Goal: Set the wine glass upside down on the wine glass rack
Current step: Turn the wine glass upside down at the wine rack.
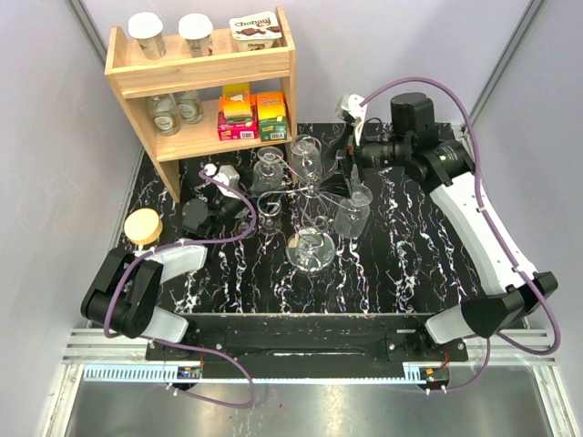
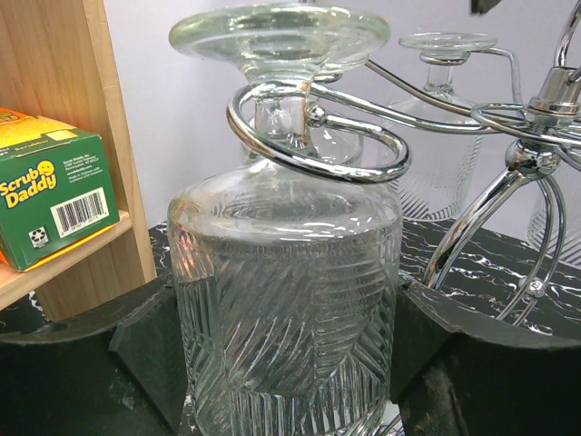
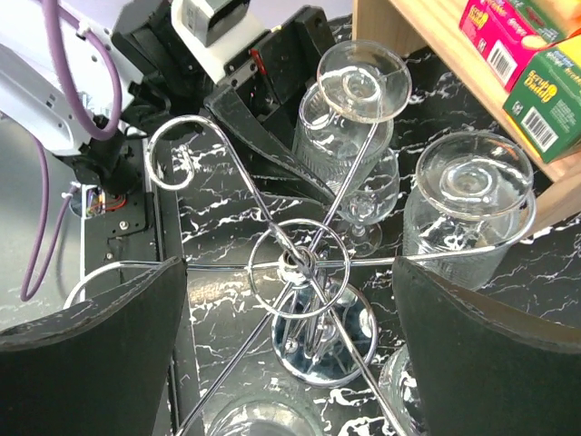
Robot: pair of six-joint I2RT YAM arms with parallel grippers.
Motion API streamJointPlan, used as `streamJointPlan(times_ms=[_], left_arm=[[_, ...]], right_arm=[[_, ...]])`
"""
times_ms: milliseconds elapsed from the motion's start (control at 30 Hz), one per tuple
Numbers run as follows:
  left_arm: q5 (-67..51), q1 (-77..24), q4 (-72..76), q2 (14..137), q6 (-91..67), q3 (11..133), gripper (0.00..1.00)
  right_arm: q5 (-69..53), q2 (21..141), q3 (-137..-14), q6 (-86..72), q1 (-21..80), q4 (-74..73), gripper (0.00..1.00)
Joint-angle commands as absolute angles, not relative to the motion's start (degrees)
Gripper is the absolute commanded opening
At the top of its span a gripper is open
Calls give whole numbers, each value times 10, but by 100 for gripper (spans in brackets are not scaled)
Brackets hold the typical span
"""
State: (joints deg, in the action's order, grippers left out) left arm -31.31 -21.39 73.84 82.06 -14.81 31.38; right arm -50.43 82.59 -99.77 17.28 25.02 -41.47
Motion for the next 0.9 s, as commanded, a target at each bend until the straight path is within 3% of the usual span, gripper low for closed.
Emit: streamJointPlan(times_ms=[0,167,300,600,867], left_arm=[[-303,-214,954,814,-147,317,0],[-310,-216,954,813,-148,320,0],[-315,-216,954,813,-148,317,0],[-319,-216,954,813,-142,315,0],[-314,-216,954,807,-135,307,0]], right_arm=[[-473,852,-1026,216,275,-438,99],[-450,878,-1048,241,292,-451,95],[-452,882,-1052,256,297,-454,86],[-461,887,-1051,268,302,-456,52],[-464,881,-1043,263,305,-454,8]])
